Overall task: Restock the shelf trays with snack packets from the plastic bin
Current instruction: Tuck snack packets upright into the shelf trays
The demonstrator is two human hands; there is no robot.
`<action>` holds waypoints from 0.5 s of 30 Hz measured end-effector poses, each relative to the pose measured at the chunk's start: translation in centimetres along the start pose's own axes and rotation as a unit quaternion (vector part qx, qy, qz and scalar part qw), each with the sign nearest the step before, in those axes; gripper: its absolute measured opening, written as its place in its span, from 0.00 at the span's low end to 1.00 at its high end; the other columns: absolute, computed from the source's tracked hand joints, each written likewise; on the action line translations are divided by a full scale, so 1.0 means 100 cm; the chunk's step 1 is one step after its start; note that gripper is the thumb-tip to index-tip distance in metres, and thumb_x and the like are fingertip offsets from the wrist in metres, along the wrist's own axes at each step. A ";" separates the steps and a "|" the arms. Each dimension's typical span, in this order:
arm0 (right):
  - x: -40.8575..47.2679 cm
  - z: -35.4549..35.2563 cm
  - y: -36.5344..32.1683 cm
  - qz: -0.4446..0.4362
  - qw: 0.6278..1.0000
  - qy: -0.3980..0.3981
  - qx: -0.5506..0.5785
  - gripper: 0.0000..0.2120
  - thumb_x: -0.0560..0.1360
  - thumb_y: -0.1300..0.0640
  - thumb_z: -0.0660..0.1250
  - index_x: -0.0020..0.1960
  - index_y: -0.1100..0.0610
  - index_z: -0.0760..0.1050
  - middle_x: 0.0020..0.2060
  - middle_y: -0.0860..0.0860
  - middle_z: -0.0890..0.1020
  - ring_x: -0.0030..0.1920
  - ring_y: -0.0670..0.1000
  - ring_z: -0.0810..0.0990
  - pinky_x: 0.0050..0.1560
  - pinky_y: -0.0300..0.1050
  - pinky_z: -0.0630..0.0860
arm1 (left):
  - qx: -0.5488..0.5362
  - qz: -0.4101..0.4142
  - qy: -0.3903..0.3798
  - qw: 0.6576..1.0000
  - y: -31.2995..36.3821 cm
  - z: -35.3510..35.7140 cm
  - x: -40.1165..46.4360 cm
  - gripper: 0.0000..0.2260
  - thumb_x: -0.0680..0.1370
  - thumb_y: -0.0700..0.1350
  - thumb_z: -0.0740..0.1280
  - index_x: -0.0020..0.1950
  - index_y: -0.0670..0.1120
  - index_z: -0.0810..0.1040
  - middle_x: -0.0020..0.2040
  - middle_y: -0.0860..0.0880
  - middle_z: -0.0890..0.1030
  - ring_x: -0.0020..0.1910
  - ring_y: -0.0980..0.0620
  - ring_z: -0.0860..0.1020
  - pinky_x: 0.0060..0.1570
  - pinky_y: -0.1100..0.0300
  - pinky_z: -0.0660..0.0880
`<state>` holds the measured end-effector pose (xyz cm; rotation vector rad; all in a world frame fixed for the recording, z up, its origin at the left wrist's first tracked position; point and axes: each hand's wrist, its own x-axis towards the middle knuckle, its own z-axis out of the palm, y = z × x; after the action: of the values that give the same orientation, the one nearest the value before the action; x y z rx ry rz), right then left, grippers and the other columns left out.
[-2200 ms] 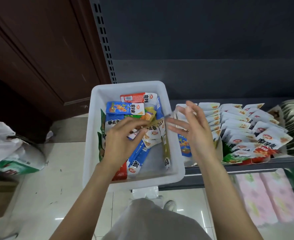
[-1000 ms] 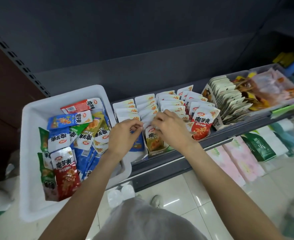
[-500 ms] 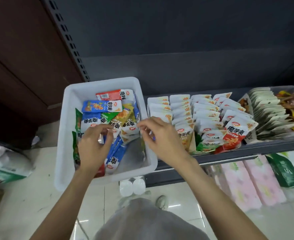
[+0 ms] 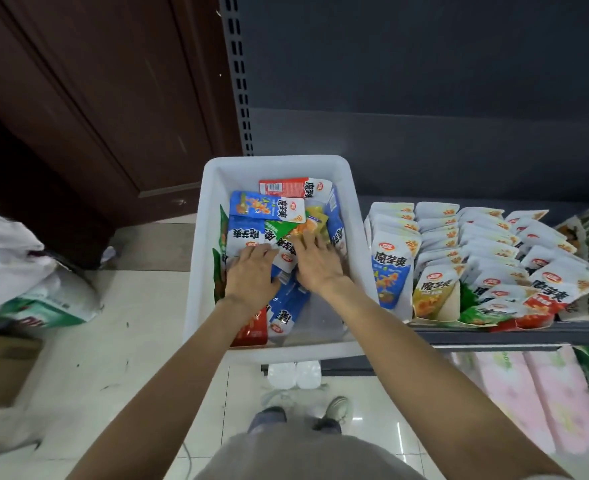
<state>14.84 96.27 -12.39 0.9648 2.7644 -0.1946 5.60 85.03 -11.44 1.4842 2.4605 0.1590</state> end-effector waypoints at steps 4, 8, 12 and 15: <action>0.002 -0.006 -0.002 -0.080 0.981 0.095 -0.150 0.15 0.75 0.60 0.62 0.61 0.56 0.75 0.59 0.56 0.78 0.67 0.59 0.67 0.69 0.56 0.62 | -0.021 0.012 -0.002 1.000 -0.006 0.001 0.000 0.27 0.75 0.48 0.65 0.73 0.49 0.63 0.72 0.50 0.65 0.70 0.49 0.60 0.67 0.52 0.65; -0.009 -0.013 -0.001 -0.187 0.954 0.196 -0.127 0.06 0.60 0.60 0.76 0.36 0.55 0.81 0.35 0.50 0.82 0.42 0.53 0.81 0.47 0.45 0.78 | -0.094 0.021 0.012 0.995 -0.009 -0.003 -0.003 0.27 0.75 0.49 0.66 0.73 0.48 0.63 0.70 0.49 0.68 0.70 0.49 0.62 0.67 0.54 0.63; -0.035 -0.035 -0.003 -0.083 0.935 0.336 0.080 0.04 0.72 0.56 0.70 0.40 0.57 0.78 0.36 0.51 0.81 0.30 0.51 0.79 0.29 0.40 0.73 | -0.398 -0.079 0.160 0.900 -0.002 -0.031 -0.023 0.25 0.75 0.48 0.69 0.70 0.50 0.67 0.68 0.51 0.69 0.67 0.53 0.66 0.62 0.59 0.65; -0.060 -0.061 -0.001 0.103 0.855 0.296 0.413 0.06 0.77 0.57 0.66 0.46 0.58 0.79 0.40 0.50 0.82 0.34 0.48 0.79 0.34 0.41 0.75 | -0.555 -0.110 0.194 0.801 0.011 -0.060 -0.047 0.17 0.76 0.45 0.68 0.64 0.51 0.72 0.61 0.56 0.75 0.61 0.57 0.73 0.56 0.67 0.72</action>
<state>18.43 93.80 -5.03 1.7493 3.0789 -1.3415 6.97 81.66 -4.63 0.6395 2.0105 1.6478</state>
